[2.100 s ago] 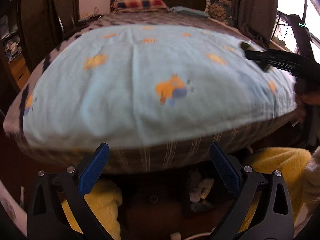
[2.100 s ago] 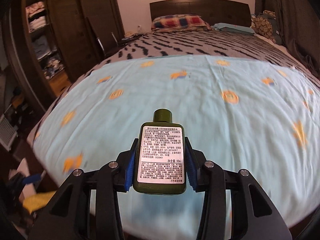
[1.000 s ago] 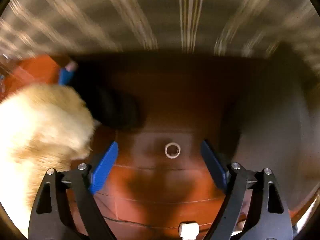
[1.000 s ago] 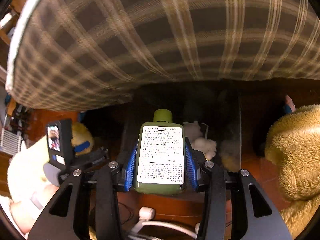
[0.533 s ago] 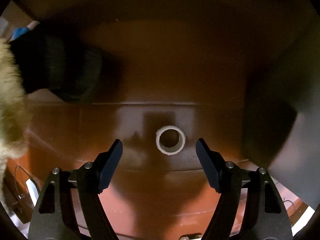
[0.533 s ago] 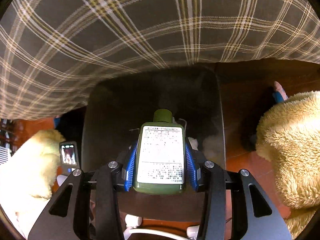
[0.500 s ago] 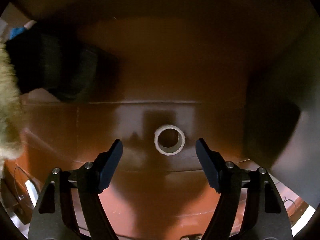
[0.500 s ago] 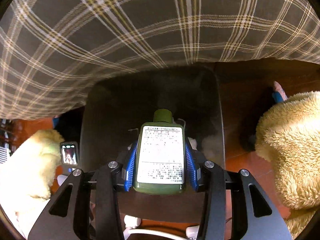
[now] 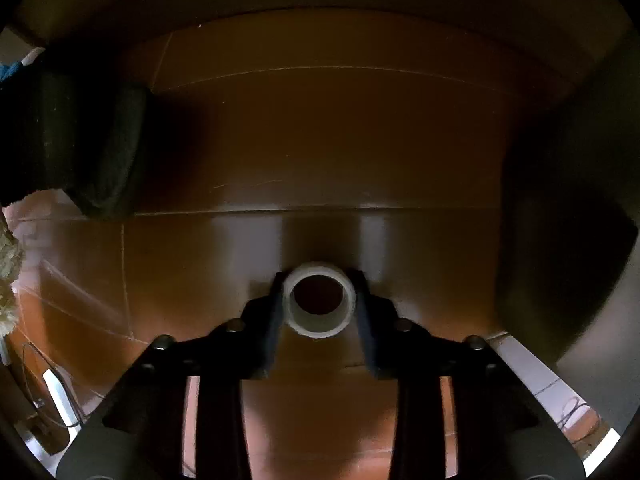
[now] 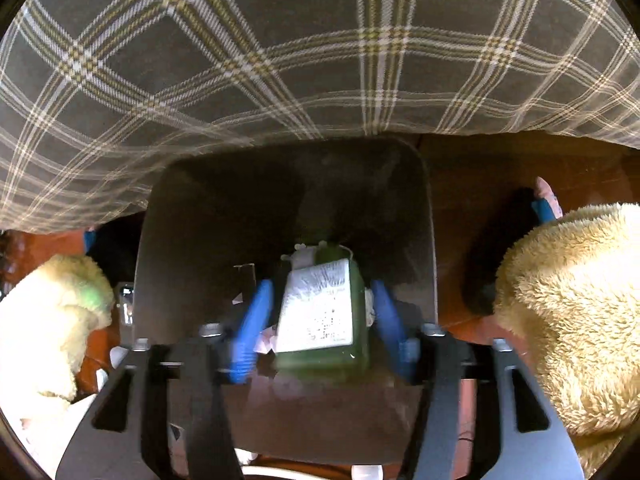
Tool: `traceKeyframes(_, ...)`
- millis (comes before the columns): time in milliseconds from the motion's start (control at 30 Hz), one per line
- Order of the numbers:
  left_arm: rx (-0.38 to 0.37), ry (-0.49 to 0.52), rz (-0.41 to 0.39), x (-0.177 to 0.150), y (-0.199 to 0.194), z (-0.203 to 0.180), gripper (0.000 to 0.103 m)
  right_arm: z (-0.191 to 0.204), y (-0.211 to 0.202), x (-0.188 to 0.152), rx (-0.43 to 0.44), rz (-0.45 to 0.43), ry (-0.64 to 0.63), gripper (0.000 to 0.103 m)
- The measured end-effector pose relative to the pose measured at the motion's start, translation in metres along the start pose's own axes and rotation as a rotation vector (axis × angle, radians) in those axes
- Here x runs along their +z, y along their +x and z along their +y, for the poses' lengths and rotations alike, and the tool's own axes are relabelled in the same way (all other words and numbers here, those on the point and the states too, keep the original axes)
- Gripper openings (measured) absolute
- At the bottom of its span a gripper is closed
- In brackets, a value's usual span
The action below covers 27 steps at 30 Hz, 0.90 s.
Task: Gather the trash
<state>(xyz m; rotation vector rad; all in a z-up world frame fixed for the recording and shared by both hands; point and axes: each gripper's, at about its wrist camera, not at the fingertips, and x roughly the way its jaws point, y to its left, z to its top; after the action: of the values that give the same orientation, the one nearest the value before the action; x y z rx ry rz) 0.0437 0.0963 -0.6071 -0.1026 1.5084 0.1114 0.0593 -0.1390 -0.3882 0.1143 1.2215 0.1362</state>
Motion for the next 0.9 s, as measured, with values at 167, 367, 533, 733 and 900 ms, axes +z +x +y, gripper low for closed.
traceKeyframes(167,-0.005,0.019,0.026,0.007,-0.003,-0.001,0.03,-0.004,-0.005,0.003,0.024,-0.021,0.015,0.068)
traceKeyframes(367,-0.007,0.025,-0.085,0.02,-0.062,0.003,0.03,-0.002,-0.016,0.011,0.073,-0.059,0.014,0.069)
traceKeyframes(533,0.007,0.106,-0.193,0.012,-0.125,-0.007,0.03,-0.005,-0.027,0.016,0.081,-0.102,0.032,0.071)
traceKeyframes(733,0.031,0.127,-0.331,-0.004,-0.213,-0.003,0.03,-0.009,-0.037,0.016,0.078,-0.131,0.06,0.073)
traceKeyframes(900,-0.023,0.178,-0.487,-0.013,-0.29,-0.021,0.03,-0.018,-0.054,0.016,0.122,-0.163,0.099,0.073)
